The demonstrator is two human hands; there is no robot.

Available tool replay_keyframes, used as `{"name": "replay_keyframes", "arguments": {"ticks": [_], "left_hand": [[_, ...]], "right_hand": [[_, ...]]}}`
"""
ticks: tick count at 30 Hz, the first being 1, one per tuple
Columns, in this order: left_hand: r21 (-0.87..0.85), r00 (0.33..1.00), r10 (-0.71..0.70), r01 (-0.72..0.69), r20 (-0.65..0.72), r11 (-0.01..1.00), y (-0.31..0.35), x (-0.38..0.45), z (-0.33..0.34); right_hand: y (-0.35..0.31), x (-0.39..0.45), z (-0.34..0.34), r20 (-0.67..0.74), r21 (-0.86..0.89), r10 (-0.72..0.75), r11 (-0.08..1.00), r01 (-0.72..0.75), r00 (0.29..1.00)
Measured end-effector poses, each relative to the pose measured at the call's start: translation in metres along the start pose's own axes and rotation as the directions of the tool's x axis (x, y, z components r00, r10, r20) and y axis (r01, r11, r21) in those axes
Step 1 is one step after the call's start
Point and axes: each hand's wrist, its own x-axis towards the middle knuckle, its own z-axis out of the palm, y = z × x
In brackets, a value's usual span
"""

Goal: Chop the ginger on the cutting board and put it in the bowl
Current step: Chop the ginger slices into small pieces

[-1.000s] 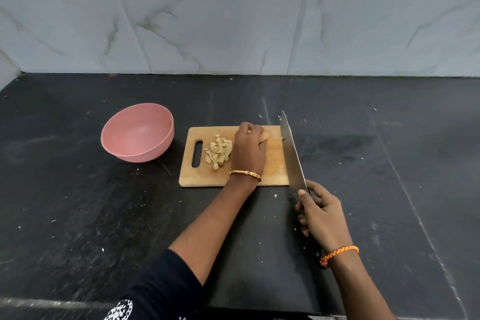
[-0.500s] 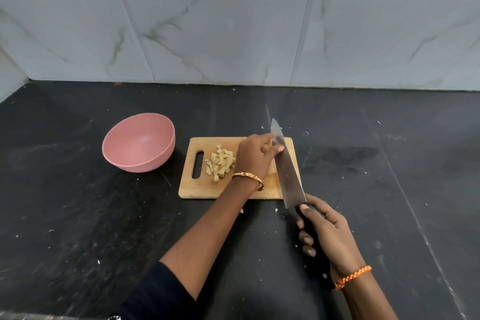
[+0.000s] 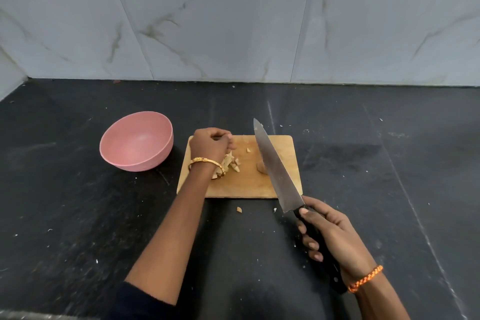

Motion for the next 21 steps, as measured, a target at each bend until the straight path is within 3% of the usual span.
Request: {"name": "replay_keyframes", "arguments": {"ticks": [3,6,9,11,17,21], "left_hand": [[0.134,0.999,-0.007,0.013,-0.046,0.991,-0.003,0.004,-0.013],[0.412,0.984,0.166,-0.122,-0.072,0.903,-0.012,0.002,-0.010],[0.596,0.909,0.387,-0.400,0.158,0.697,-0.018,0.002,0.011],[0.666,0.858,0.409,-0.504,0.311,0.550,-0.019,0.009,0.026],[0.739,0.812,0.397,-0.567,0.428,0.362,-0.014,0.022,0.035],[0.832,0.861,0.363,-0.468,0.355,0.297,-0.016,0.016,0.016]], "right_hand": [[0.003,0.004,0.002,-0.068,-0.052,-0.045,0.998,0.041,0.997],[0.008,0.008,0.002,-0.140,-0.160,-0.083,0.985,0.060,0.987],[0.012,0.012,0.001,-0.190,-0.215,-0.108,0.974,0.066,0.976],[0.012,0.012,-0.001,-0.215,-0.196,-0.109,0.978,0.067,0.971],[0.010,0.007,-0.011,-0.257,-0.156,-0.117,0.985,0.078,0.959],[0.010,0.008,-0.013,-0.278,-0.169,-0.123,0.983,0.078,0.953]]}}
